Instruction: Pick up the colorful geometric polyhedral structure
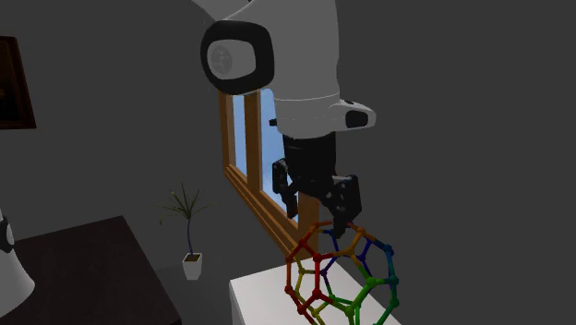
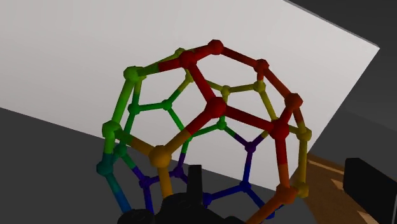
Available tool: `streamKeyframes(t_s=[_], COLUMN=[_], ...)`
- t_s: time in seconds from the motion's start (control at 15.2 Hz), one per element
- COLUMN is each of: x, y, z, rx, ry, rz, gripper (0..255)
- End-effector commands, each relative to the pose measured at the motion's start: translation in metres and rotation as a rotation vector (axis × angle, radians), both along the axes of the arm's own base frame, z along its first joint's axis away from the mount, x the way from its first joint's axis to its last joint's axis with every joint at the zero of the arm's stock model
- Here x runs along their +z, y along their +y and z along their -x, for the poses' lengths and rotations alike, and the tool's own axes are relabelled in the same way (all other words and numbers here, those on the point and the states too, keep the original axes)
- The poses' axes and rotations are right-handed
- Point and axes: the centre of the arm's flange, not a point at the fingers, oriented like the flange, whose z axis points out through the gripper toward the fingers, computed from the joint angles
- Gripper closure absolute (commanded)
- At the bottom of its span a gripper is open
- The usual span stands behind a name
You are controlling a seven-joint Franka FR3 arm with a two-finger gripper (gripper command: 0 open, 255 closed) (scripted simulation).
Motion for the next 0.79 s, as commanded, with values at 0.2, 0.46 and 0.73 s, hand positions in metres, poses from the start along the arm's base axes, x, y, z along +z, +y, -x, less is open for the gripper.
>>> streamKeyframes(t_s=[0.2, 0.46, 0.73], x=[-0.028, -0.033, -0.027], y=[-0.001, 0.001, -0.002], z=[-0.001, -0.002, 0.003], rx=[0.001, 0.001, 0.001], ry=[-0.001, -0.001, -0.001], rz=[0.000, 0.000, 0.000], gripper=[0, 255, 255])
